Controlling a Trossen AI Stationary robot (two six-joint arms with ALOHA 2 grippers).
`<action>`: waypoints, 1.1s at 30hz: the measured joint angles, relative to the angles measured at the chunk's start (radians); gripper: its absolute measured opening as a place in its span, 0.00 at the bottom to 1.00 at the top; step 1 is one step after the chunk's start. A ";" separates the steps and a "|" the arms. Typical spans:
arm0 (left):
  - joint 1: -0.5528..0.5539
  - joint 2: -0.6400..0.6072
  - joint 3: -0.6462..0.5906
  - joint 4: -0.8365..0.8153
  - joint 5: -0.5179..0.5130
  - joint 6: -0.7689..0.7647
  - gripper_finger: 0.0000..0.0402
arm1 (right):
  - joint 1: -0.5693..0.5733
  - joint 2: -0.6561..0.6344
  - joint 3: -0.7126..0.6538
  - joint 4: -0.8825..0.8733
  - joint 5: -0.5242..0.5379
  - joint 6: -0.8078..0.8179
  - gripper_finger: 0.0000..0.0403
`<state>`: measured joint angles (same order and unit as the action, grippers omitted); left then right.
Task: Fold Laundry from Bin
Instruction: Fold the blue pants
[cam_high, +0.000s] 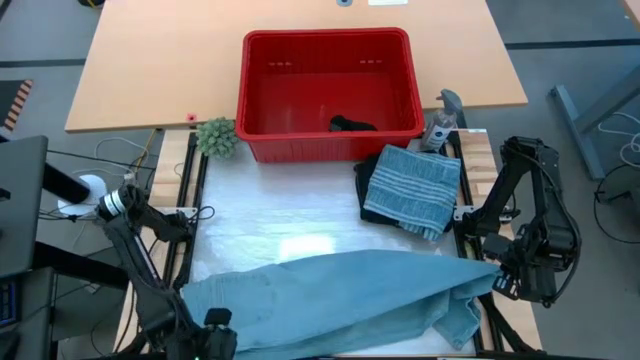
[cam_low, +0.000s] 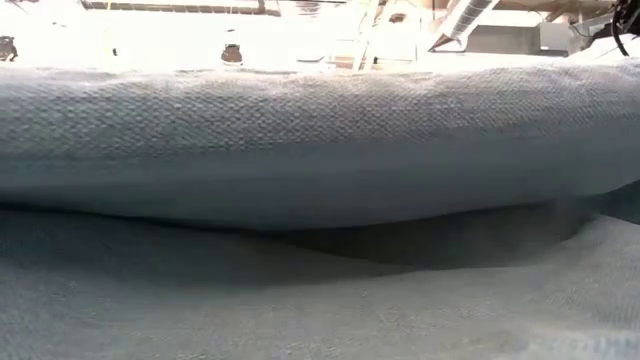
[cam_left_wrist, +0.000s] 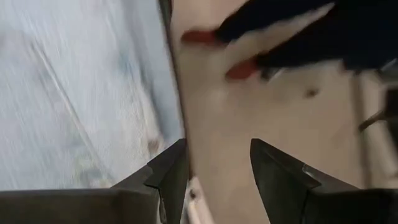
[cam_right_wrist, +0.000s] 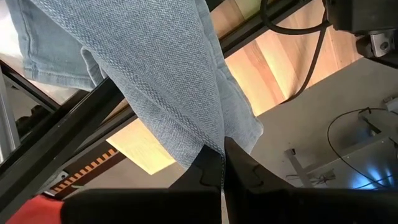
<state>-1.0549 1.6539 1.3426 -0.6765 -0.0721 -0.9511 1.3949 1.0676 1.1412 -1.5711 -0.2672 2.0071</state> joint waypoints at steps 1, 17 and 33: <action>-0.010 0.020 0.000 -0.019 0.011 0.000 0.40 | 0.000 0.000 0.000 0.000 0.000 0.000 0.05; -0.062 0.116 -0.004 -0.180 -0.118 -0.115 0.40 | -0.003 0.000 0.000 0.045 0.033 -0.019 0.12; -0.064 0.130 -0.005 -0.177 -0.119 -0.108 0.40 | -0.003 -0.004 0.000 0.066 0.035 0.019 0.72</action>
<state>-1.1188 1.7842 1.3380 -0.8539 -0.1909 -1.0594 1.3914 1.0634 1.1412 -1.5051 -0.2327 2.0264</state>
